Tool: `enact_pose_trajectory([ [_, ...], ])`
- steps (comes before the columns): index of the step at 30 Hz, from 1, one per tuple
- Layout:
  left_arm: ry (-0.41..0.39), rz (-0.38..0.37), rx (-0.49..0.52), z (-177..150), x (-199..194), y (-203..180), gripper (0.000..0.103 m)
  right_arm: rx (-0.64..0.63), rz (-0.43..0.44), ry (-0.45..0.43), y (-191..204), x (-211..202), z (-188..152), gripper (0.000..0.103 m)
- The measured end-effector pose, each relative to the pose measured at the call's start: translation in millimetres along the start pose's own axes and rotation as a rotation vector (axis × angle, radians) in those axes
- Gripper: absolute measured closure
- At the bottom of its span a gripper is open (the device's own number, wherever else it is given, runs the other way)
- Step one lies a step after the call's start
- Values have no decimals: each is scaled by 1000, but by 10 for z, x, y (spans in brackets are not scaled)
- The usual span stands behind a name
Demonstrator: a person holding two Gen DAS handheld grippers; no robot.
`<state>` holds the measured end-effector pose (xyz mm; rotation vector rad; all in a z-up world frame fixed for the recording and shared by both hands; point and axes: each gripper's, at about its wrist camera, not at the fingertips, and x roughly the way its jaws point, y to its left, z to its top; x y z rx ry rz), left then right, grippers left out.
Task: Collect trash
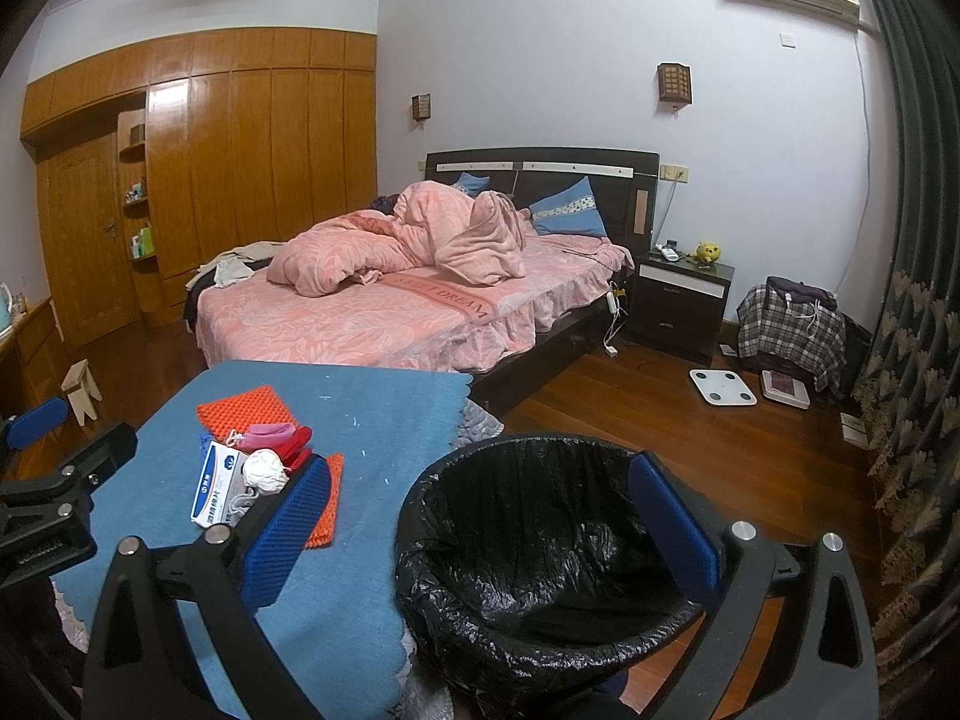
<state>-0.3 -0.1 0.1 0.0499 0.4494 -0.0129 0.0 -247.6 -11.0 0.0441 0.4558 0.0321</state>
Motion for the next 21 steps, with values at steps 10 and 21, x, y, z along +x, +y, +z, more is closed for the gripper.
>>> enact_pose_trajectory([
  [10, 2, -1, -3, 1, 0, -1, 5, -1, 13, 5, 126, 99, -47, 6],
  [21, 20, 24, -33, -115, 141, 98, 5, 9, 68, 8, 225, 240, -94, 6],
])
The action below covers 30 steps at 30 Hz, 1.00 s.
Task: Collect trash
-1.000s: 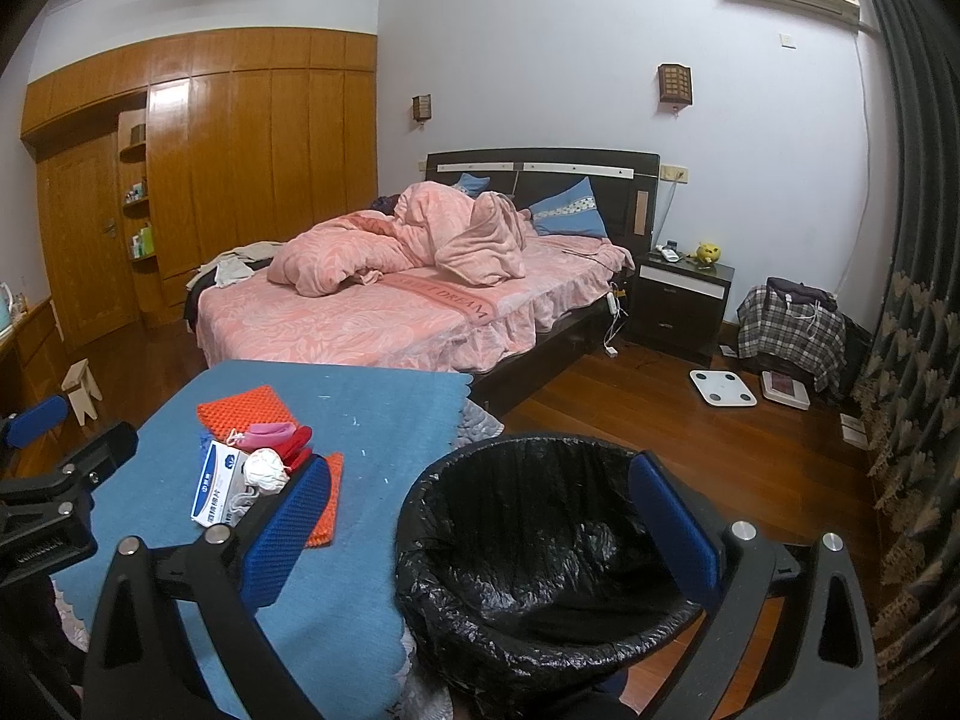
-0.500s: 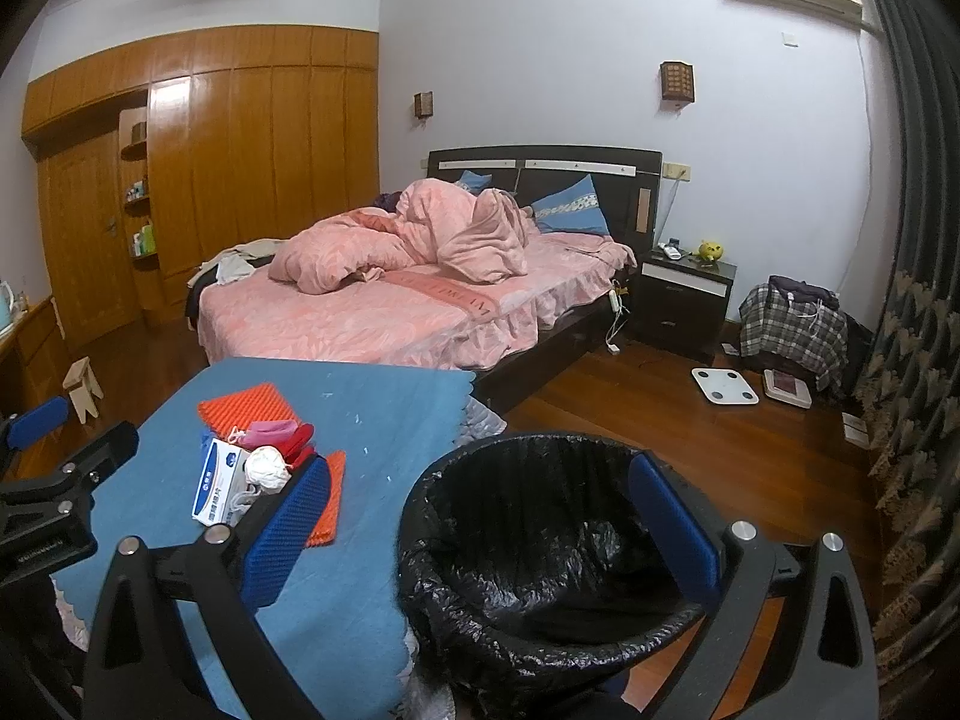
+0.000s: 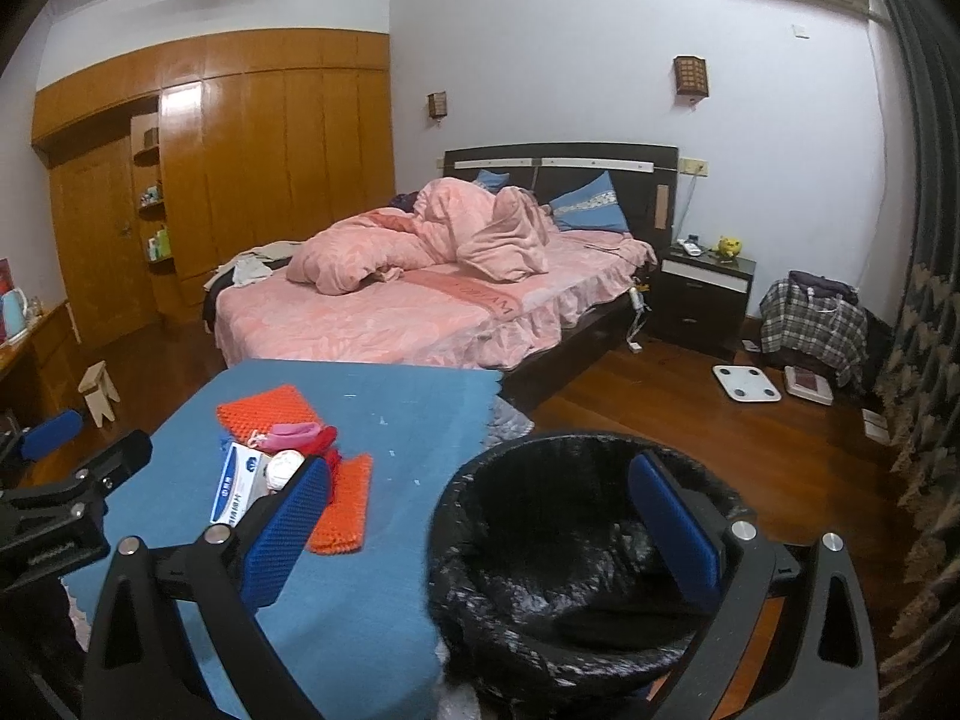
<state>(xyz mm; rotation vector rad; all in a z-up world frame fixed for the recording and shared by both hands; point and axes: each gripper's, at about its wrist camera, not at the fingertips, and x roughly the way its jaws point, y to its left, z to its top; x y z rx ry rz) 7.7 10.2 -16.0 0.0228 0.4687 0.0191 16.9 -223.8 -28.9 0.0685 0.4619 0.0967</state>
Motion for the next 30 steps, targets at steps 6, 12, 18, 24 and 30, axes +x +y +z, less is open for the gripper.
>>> enact_pose_trajectory([
  [6, 27, 100, -12, -106, 178, 416, 5, -16, 53, 17, 214, 267, -83, 6],
  [12, 61, 130, -37, -310, 426, 705, 5, -12, 118, 55, 482, 644, -239, 6],
  [18, 96, 155, -25, -486, 719, 835, 5, -33, 144, 100, 731, 1047, -414, 21],
  [24, 130, 135, -27, -636, 1096, 921, 5, -49, 165, 159, 845, 1369, -591, 31],
  [30, 166, 96, -25, -754, 1445, 908, 5, -81, 157, 175, 915, 1546, -681, 31],
])
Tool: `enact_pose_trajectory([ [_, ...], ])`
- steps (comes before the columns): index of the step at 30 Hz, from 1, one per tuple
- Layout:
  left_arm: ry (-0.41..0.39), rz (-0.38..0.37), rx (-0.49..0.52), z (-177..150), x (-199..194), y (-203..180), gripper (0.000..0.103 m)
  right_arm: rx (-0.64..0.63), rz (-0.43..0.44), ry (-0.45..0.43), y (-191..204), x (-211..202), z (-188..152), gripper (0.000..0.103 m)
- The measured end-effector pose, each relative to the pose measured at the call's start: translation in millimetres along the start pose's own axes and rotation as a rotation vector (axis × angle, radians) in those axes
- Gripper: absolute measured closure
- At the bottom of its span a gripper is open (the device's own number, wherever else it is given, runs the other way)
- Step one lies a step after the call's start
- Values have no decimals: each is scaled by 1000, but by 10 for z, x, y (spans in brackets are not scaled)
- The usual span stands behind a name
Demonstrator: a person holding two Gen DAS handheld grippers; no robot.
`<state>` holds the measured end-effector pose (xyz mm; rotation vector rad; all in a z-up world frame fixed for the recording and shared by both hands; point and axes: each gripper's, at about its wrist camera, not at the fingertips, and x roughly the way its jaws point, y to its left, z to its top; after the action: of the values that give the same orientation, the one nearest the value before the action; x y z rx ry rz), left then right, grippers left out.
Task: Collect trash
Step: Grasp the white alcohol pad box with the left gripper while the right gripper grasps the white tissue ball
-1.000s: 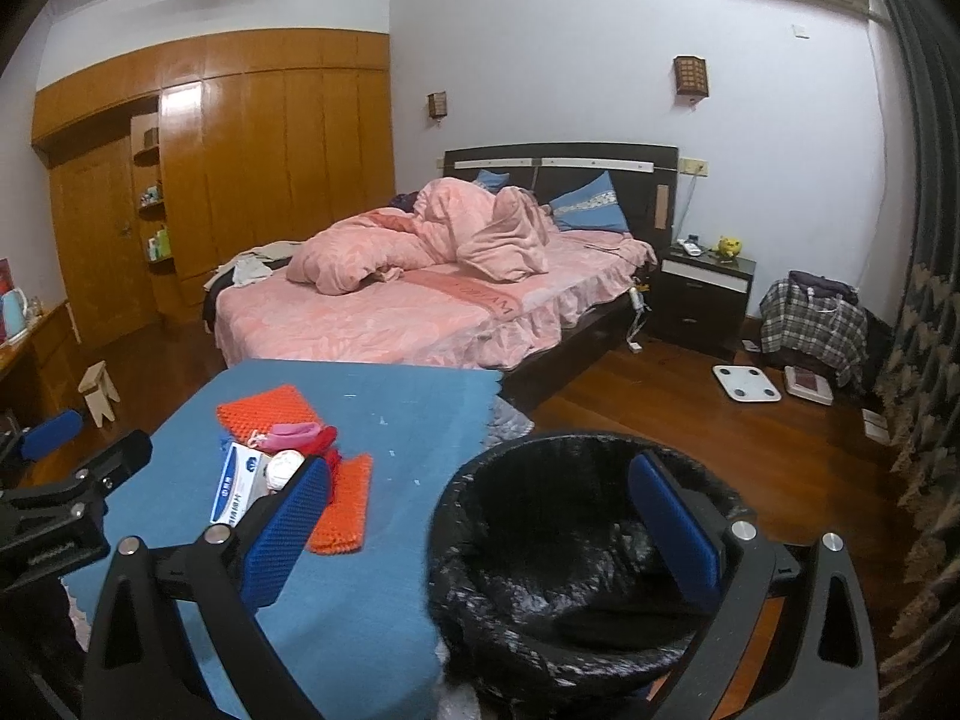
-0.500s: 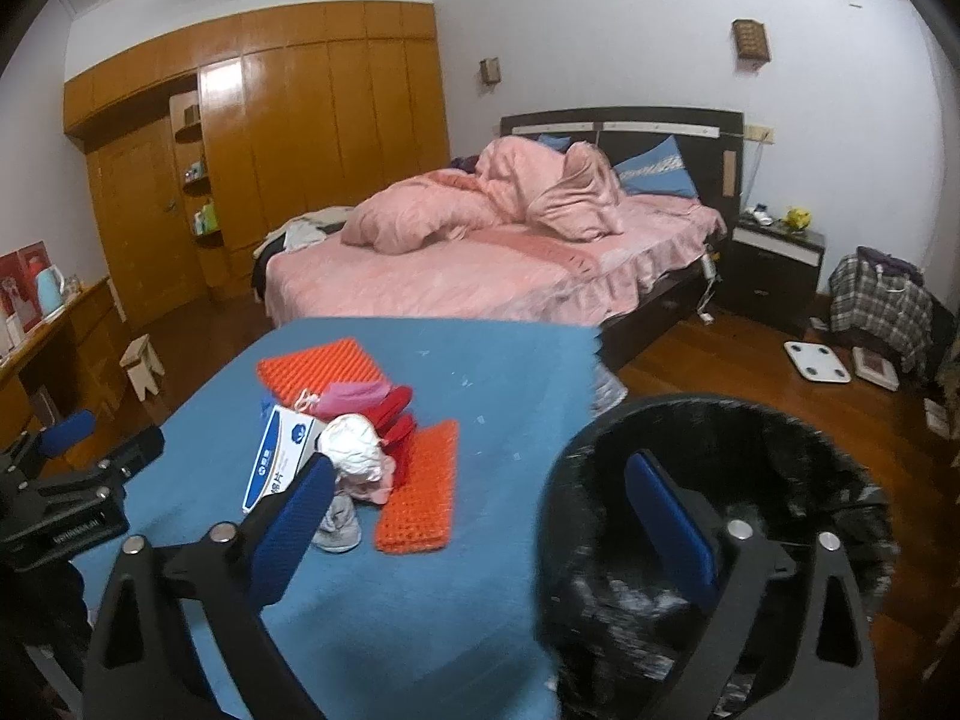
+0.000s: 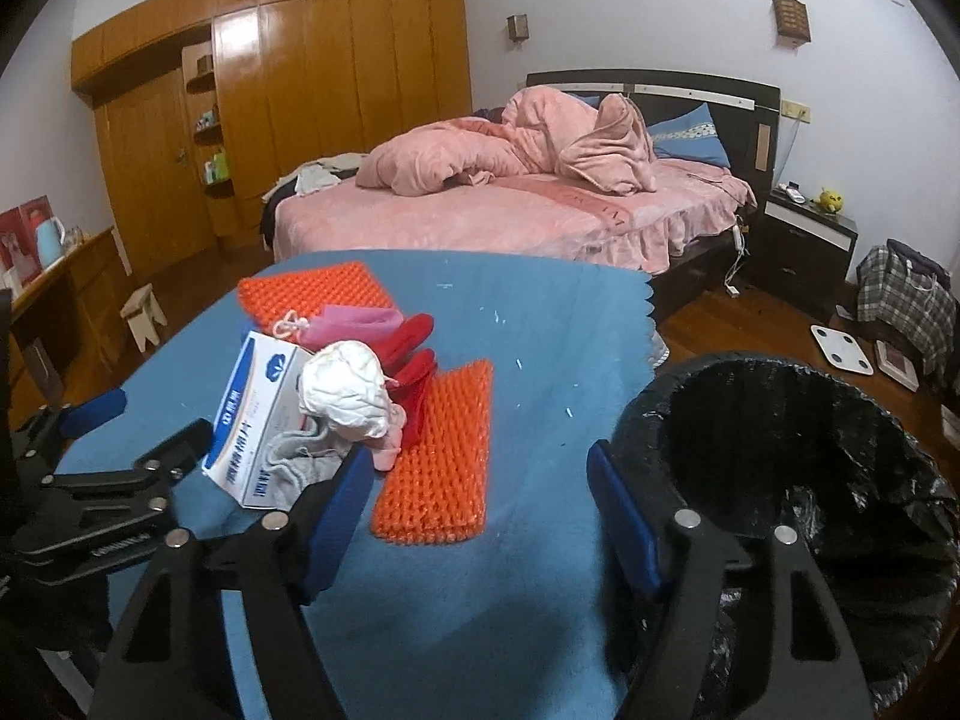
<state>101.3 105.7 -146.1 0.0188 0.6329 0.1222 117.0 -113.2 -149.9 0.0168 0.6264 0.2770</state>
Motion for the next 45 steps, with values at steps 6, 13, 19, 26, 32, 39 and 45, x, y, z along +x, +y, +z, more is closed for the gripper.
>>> enact_pose_trajectory([
  [6, 38, -25, 13, -22, 281, -38, 5, -10, 0, 12, 16, 123, 20, 31],
  [13, 81, -72, 1, -31, 462, -14, 13, -24, 1, 29, 29, 238, 29, 31],
  [19, 102, -185, -38, -54, 470, 61, 47, -30, 12, 33, 71, 263, 53, 30],
  [26, 57, -168, -50, -57, 253, 121, 48, -42, 38, 29, 144, 338, 140, 30],
  [32, 21, -105, -90, 41, 147, 296, 48, -44, 11, 28, 153, 469, 209, 29],
  [39, -5, -87, -101, 213, 198, 312, 48, -35, -19, 33, 87, 743, 373, 29],
  [45, -7, -78, -105, 273, 300, 289, 48, -34, -18, 86, 61, 1013, 374, 30],
])
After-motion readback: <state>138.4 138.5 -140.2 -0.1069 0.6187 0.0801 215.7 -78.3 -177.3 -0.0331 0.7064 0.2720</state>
